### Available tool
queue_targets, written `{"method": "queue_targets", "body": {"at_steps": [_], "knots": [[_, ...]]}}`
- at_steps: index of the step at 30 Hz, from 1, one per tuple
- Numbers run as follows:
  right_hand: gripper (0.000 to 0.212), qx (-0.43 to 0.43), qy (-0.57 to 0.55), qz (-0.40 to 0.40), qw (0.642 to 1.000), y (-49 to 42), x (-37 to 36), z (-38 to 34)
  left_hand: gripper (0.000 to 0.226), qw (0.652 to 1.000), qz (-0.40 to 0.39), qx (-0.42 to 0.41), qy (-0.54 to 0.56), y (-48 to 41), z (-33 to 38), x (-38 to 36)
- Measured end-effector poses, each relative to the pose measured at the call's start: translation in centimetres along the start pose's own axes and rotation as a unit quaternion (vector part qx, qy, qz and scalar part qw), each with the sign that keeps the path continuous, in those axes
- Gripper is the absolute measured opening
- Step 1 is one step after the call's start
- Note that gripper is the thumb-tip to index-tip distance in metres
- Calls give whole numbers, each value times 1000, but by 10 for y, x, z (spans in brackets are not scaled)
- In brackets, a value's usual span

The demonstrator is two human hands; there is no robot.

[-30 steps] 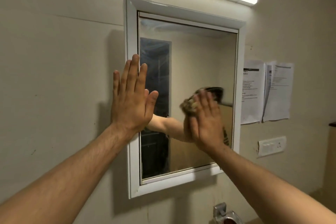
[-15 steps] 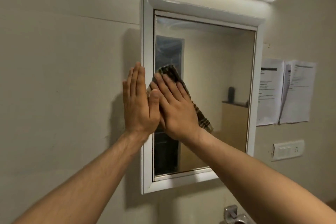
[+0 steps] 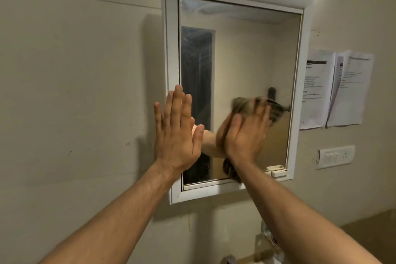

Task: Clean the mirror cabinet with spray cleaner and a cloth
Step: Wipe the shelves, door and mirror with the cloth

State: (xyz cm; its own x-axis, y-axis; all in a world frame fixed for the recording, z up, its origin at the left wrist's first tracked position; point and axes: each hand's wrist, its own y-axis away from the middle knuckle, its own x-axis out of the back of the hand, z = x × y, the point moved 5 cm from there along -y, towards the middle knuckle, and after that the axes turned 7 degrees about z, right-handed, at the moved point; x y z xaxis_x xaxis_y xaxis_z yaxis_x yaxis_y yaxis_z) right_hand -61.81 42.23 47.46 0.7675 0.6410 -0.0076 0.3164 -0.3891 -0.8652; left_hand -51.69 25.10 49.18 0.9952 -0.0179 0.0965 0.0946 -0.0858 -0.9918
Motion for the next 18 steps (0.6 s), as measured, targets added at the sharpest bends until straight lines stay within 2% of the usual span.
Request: {"method": "queue_targets", "body": {"at_steps": [1, 2, 3, 4, 5, 6, 7, 8, 9, 10, 11, 12, 13, 14, 15, 16, 18], "knots": [[66, 177, -8, -55, 983, 29, -4, -9, 70, 1000, -1, -13, -12, 1, 4, -1], [65, 366, -15, -120, 923, 64, -7, -13, 69, 999, -4, -23, -27, 1, 7, -1], [62, 505, -15, -172, 846, 88, -5, -6, 69, 999, -10, -32, -41, 2, 9, -2], [60, 591, -12, -204, 780, 95, -2, 6, 70, 998, -17, -39, -47, 3, 10, -3], [59, 628, -8, -214, 749, 88, -1, 16, 72, 998, -23, -47, -46, 3, 8, -3], [60, 620, -4, -208, 757, 75, 0, 27, 75, 997, -28, -53, -41, 4, 6, -2], [64, 566, -3, -189, 802, 57, 1, 37, 76, 997, -28, -55, -41, 5, 2, -1], [69, 452, 5, -159, 878, 38, 4, 50, 77, 997, -30, -54, -46, 5, -2, 1], [71, 290, 24, -114, 950, 22, 11, 70, 77, 997, -33, -49, -52, 7, -5, 2], [70, 110, 41, -61, 991, 13, 20, 90, 76, 997, -36, -43, -58, 9, -8, 3], [69, -48, 46, -20, 998, 14, 26, 106, 76, 996, -41, -42, -62, 12, -9, 3], [70, -159, 49, -4, 986, 22, 28, 112, 76, 996, -46, -40, -65, 16, -8, 2], [73, -204, 60, -9, 977, 32, 27, 107, 75, 996, -49, -35, -68, 19, -6, 0], [76, -188, 74, -25, 979, 42, 24, 99, 74, 996, -49, -27, -72, 21, -4, -2], [78, -124, 90, -53, 987, 53, 20, 89, 73, 996, -43, -17, -76, 22, -5, -4], [79, -29, 110, -87, 990, 68, 17, 82, 73, 996, -36, -13, -75, 22, -3, -6], [81, 162, 131, -154, 966, 88, 19, 81, 73, 997, -29, -22, -70, 22, -4, -7]]}}
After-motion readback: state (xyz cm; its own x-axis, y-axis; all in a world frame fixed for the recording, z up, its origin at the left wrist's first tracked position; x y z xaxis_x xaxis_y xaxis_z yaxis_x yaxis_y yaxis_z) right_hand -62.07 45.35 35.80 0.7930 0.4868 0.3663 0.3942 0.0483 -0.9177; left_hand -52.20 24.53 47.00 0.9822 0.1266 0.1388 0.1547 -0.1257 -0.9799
